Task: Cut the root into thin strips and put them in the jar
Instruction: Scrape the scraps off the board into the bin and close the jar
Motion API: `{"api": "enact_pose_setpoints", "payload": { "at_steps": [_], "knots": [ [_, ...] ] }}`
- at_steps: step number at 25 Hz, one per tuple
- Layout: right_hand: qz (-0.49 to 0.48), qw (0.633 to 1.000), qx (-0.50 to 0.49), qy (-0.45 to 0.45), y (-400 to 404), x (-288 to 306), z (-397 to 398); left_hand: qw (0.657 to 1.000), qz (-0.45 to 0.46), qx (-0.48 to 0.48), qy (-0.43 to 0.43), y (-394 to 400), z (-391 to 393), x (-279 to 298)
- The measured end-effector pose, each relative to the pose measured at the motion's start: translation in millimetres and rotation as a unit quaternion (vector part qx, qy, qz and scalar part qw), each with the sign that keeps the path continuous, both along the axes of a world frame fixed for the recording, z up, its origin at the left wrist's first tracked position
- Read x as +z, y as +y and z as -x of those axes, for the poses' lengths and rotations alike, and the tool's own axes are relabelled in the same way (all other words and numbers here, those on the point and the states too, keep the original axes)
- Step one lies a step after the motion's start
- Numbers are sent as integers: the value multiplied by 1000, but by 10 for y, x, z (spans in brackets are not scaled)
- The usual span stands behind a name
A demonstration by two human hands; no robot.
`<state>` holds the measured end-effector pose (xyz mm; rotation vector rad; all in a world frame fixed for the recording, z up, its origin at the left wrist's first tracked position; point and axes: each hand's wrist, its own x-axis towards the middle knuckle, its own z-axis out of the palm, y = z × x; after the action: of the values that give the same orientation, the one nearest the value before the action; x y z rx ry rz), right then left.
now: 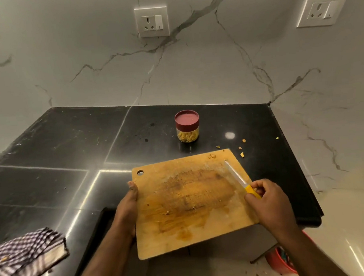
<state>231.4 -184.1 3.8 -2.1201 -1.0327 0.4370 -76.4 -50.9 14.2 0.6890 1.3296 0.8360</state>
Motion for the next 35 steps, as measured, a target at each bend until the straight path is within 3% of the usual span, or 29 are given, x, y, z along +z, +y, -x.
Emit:
{"api": "enact_pose_setpoints", "payload": {
  "at_steps": [11,16,21,25,31,35],
  "knots": [
    [-12,998,-5,-54,-1512,128,498,998,-8,-15,-68,-1304,280,-67],
    [-22,994,111,-9,-2384,127,1150,994,31,-3,-107,-2107,262,-169],
    [5,983,186,-12,-2858,-125,1293,992,44,25,-117,-2537,-56,-339],
    [25,978,203,-46,-3203,-341,1072,993,52,18,-108,-2838,-410,-487],
    [44,996,61,-54,-3587,-666,-58,992,78,32,-88,-3342,-1218,-770],
    [49,984,168,-22,-3813,-803,-501,990,101,69,-68,-3723,-2023,-841]
  ]
}}
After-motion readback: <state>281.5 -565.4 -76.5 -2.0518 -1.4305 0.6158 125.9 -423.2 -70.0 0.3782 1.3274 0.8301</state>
